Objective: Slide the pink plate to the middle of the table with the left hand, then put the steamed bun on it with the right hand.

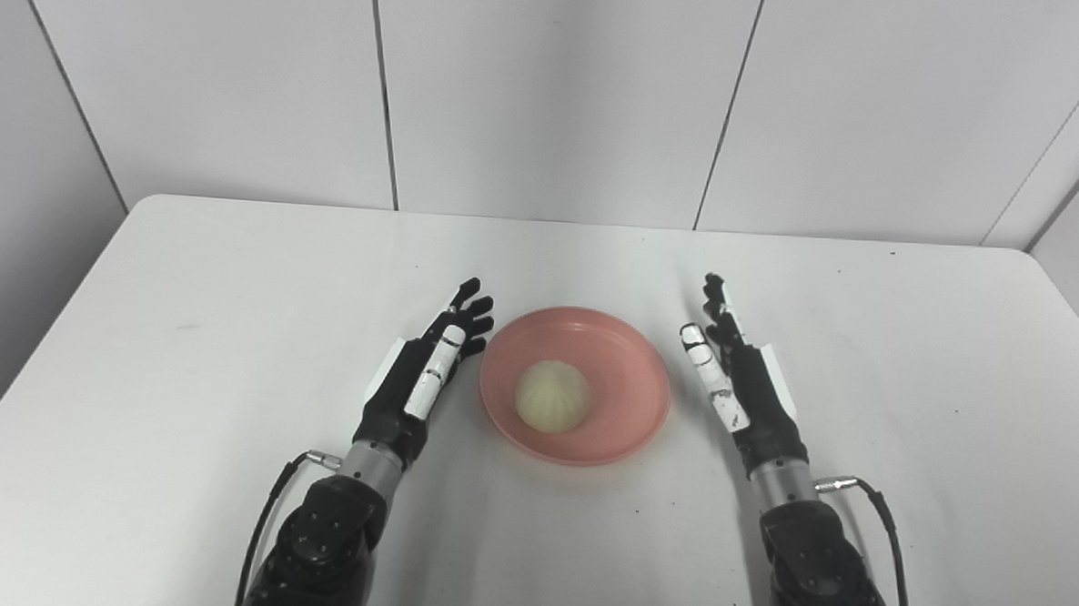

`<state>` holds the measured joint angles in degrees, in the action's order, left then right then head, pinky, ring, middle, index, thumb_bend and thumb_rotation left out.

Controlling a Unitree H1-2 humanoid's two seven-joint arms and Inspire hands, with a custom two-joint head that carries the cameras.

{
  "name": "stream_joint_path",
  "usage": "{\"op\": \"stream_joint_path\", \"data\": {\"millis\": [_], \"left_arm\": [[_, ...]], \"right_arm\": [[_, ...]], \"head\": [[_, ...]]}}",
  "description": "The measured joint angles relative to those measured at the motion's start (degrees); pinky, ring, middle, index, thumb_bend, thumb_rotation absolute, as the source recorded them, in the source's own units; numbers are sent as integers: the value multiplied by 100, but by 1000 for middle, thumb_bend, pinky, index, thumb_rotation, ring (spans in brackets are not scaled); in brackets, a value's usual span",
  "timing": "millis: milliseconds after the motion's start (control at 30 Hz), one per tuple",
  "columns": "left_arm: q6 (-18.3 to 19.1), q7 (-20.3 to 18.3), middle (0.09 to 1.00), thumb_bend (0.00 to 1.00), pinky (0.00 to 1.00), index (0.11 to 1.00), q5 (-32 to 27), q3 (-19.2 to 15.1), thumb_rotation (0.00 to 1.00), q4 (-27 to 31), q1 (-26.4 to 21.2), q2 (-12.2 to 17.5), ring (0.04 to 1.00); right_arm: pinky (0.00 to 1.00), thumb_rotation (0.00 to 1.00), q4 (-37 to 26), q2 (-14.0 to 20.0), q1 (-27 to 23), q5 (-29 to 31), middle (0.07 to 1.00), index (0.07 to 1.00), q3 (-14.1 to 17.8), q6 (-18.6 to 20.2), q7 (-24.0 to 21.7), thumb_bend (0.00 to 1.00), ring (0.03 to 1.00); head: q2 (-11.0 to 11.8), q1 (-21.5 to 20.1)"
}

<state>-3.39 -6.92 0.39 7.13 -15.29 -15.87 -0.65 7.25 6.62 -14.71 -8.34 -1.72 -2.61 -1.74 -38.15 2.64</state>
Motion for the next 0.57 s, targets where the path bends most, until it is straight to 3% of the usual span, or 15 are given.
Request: {"op": "stream_joint_path", "data": {"millis": [200, 333, 567], "left_arm": [[75, 67, 943, 440, 904, 960, 140, 46, 1000, 385, 306, -21, 929], [128, 155, 954, 442, 927, 970, 278, 57, 1000, 616, 489, -24, 943], [171, 317, 971, 457, 929, 976, 535, 67, 1000, 1020, 827, -33, 951]], "right_arm": [[999, 1000, 21, -56, 33, 334, 999, 1000, 13, 243, -163, 201, 998], [1000, 1000, -11, -49, 28, 702, 1000, 1000, 61, 432, -323, 237, 999], [1000, 1000, -20, -36, 29, 877, 1000, 1000, 58, 491, -371, 224, 999]], "head": [[-9, 44], [-26, 62], [-44, 132]]}}
